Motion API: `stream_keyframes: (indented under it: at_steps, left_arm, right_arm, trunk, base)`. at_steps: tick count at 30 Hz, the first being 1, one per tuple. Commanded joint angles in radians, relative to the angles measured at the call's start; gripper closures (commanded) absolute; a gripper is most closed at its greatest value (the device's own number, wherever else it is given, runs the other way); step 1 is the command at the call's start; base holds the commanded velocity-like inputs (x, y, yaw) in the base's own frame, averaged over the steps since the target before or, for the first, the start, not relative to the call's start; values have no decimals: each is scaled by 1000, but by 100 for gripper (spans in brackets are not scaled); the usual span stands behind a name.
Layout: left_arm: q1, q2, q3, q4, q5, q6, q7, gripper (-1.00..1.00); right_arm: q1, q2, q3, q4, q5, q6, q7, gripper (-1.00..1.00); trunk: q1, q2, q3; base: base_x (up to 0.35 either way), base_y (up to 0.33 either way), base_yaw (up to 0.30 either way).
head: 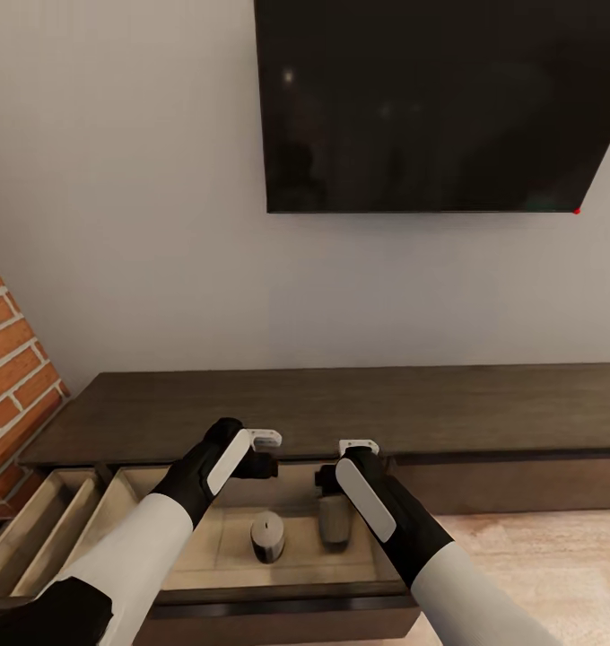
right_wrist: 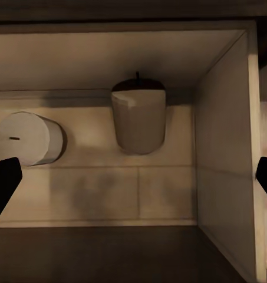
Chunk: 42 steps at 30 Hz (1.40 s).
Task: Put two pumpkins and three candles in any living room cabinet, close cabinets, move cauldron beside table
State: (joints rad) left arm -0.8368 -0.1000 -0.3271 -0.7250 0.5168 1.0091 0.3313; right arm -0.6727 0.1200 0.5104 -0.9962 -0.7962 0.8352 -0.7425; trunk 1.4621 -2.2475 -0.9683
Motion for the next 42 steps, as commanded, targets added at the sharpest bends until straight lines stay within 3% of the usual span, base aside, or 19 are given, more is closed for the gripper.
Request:
stream_keyframes:
  at_steps: [1,14,31,42]
  left_arm:
    - [-1,0,-3,-1,10,2,10,-100]
    - [-1,0,-3,-5,9,5,9,-100]
    - [-1,1,-3,-9,12,4,9,-100]
    - [-1,2,-3,-13,15,3,10,-100]
  right_arm:
    - [-1,0,2,-1,-10,1,-10,-100]
    - [-1,0,2,-1,-10,1,-10,-100]
    - [-1,-1,2,-1,-10,1,-11,-100]
    - [-1,-2,2,-3,-9,1,-11,-100]
  trunk:
    - [-4,7,2]
    - [-54,98,43]
    - [-119,217,96]
    - [-161,294,144]
  base:
    - [0,0,0]
    - [-146,0,0]
    - [-13,0,0]
    - [0,0,0]
